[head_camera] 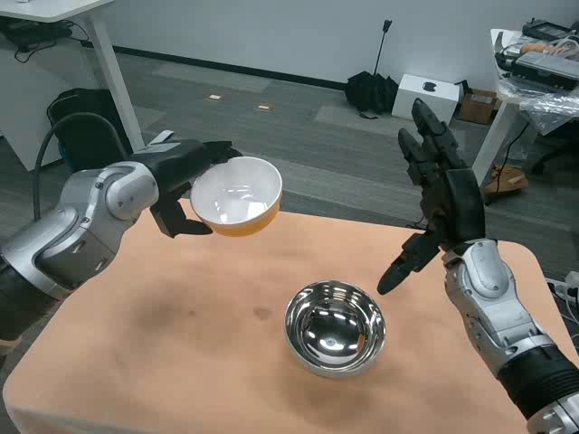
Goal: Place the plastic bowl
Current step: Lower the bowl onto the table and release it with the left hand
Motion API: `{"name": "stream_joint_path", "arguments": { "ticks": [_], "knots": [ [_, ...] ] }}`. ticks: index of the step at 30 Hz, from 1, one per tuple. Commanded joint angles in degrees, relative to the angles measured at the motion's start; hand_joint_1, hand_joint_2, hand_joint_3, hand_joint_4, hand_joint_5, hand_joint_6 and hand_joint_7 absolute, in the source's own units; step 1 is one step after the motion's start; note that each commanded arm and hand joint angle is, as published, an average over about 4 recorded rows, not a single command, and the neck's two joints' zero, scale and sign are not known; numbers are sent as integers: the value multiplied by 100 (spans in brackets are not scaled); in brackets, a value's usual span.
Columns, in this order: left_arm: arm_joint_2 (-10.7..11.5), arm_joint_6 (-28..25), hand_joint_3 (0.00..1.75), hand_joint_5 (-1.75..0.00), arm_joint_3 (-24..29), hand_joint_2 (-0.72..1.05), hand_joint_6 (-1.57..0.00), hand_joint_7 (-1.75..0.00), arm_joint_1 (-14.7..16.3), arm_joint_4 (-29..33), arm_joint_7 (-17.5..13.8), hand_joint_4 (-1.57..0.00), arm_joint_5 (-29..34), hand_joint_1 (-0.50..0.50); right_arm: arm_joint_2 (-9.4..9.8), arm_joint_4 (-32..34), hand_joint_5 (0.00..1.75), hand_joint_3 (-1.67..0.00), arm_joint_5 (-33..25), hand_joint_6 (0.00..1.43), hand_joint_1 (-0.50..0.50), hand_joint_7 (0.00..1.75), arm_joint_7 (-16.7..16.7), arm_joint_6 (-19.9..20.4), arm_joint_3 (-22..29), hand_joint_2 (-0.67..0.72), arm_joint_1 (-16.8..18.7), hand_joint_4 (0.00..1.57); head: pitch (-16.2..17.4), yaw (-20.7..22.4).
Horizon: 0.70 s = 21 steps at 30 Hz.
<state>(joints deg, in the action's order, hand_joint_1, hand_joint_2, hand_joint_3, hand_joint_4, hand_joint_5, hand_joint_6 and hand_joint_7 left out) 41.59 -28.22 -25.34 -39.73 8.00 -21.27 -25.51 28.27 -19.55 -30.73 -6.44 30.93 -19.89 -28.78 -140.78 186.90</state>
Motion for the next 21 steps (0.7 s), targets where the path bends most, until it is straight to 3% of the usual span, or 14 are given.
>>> {"name": "stream_joint_path", "arguments": {
  "ticks": [1,21],
  "knots": [
    [103,-113,148,-175,257,96,-76,-56,325,220,-35,-153,55,-50,47,21,0,0,-64,0,-46,0,-50,30,55,72,39,0,-157,-51],
    [103,-113,148,-175,284,96,-76,-56,376,211,-35,-156,64,-50,47,-21,0,0,-64,0,-46,0,-50,27,40,72,39,0,-16,-3]
  ]
}}
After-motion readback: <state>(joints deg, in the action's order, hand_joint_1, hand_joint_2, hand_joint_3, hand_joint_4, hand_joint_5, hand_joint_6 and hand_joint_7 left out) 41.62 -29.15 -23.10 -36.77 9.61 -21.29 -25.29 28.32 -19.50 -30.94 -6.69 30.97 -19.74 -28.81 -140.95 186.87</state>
